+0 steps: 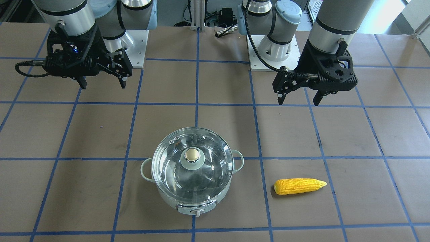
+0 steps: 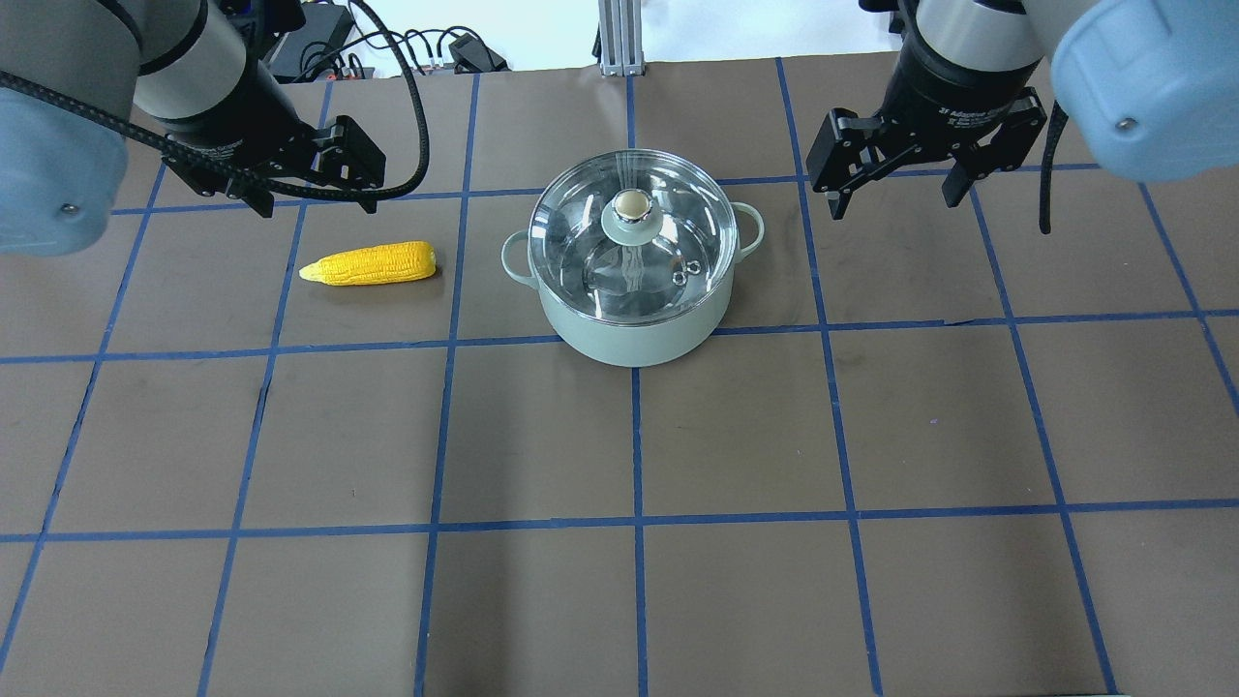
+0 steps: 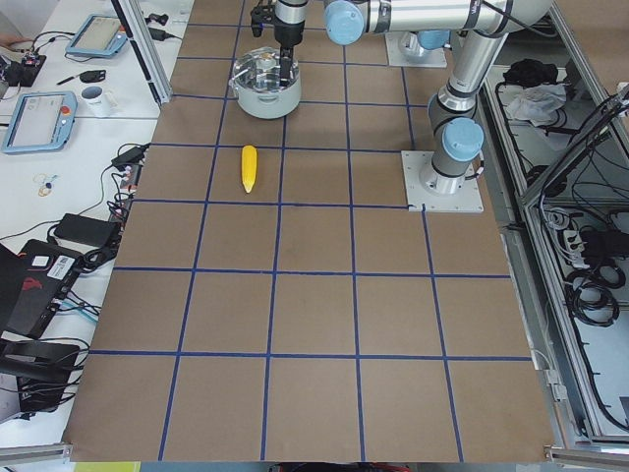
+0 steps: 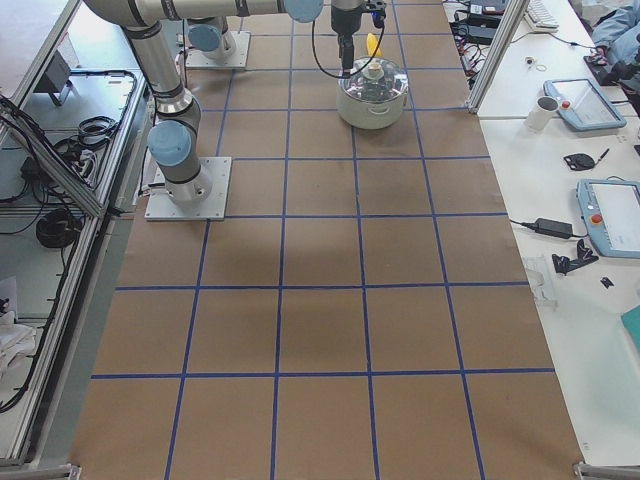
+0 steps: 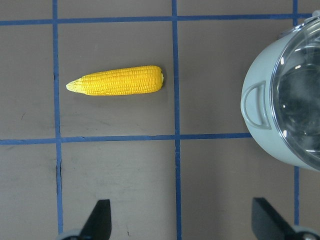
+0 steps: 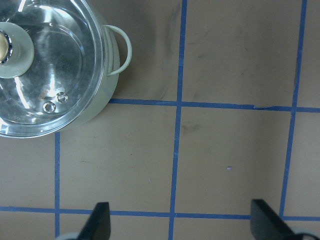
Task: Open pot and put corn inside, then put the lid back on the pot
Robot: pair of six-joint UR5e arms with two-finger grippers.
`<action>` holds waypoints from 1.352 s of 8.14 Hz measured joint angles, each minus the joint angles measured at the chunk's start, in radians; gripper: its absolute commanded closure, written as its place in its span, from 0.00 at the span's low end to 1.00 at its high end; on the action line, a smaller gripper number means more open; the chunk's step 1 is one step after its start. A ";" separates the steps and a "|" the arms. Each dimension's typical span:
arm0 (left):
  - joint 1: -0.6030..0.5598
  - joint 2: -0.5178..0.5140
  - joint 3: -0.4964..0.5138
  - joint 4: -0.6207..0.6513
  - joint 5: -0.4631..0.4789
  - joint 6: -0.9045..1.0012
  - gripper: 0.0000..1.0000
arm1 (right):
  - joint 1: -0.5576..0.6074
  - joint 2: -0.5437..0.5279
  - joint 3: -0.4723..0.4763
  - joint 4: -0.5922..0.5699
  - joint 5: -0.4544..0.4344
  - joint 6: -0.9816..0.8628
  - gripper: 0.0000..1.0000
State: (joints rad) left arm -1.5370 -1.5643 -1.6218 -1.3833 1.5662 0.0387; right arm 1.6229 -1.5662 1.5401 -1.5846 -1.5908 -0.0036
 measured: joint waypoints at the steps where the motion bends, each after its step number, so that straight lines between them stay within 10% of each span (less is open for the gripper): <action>1: 0.000 0.002 0.000 -0.003 0.000 0.001 0.00 | 0.000 0.000 0.000 0.000 0.000 0.000 0.00; 4: 0.003 0.015 -0.002 -0.007 -0.001 0.060 0.00 | 0.000 0.000 0.000 -0.002 0.000 0.000 0.00; 11: 0.080 -0.174 -0.004 0.193 0.114 0.944 0.00 | 0.000 -0.001 0.000 -0.006 0.001 -0.003 0.00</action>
State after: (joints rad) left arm -1.4567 -1.7386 -1.6259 -1.1902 1.6797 0.9828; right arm 1.6230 -1.5673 1.5400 -1.5909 -1.5895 -0.0061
